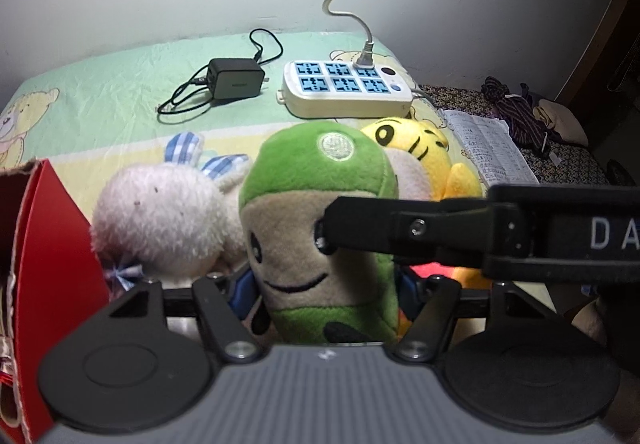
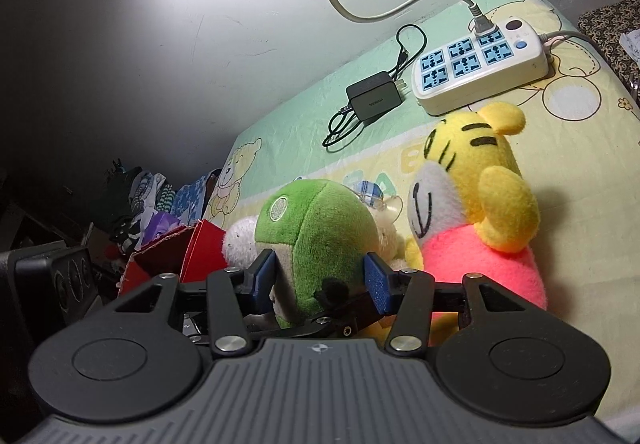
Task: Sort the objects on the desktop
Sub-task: 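Grasp the green antenna plush with the right gripper and lift it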
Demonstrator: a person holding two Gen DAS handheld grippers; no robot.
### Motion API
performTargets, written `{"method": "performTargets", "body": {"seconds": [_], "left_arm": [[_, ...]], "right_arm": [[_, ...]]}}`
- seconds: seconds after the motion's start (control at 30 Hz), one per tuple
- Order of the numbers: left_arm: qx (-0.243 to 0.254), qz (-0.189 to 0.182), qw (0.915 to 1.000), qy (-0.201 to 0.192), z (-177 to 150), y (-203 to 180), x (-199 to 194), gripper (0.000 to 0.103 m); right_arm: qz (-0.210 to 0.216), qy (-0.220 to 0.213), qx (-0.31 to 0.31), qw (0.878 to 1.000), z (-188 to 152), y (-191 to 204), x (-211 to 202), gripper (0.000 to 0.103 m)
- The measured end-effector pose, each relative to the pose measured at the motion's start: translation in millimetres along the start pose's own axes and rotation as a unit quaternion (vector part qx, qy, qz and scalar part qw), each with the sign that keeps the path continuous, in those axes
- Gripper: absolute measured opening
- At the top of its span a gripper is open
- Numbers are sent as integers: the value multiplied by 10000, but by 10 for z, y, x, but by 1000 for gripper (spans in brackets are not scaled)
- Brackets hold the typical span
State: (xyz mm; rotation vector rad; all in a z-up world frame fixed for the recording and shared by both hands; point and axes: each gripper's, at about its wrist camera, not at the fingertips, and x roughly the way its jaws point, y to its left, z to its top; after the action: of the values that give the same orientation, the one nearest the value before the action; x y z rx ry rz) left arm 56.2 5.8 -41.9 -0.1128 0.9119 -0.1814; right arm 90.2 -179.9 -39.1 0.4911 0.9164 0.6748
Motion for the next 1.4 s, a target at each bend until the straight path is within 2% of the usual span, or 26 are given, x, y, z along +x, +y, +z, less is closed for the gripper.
{"method": "performTargets", "body": {"seconds": [0.57, 0.7, 0.87, 1.17, 1.4], "left_arm": [[277, -259, 9992, -152, -413, -194, -612, 69], [298, -262, 9989, -252, -490, -185, -819, 69], [399, -68, 9980, -480, -569, -126, -1097, 69], [420, 26, 9948, -930, -626, 309, -1609, 69], [338, 156, 9915, -1244, -606, 925, -1960, 69]], "right_arm": [[-6, -241, 51, 9997, -487, 276, -486, 52], [125, -353, 18, 9993, -593, 375, -580, 52], [460, -430, 34, 9980, -680, 512, -619, 52], [808, -643, -291, 9942, -806, 1067, -523, 52], [976, -783, -515, 9908, -873, 1656, -187, 53]]}}
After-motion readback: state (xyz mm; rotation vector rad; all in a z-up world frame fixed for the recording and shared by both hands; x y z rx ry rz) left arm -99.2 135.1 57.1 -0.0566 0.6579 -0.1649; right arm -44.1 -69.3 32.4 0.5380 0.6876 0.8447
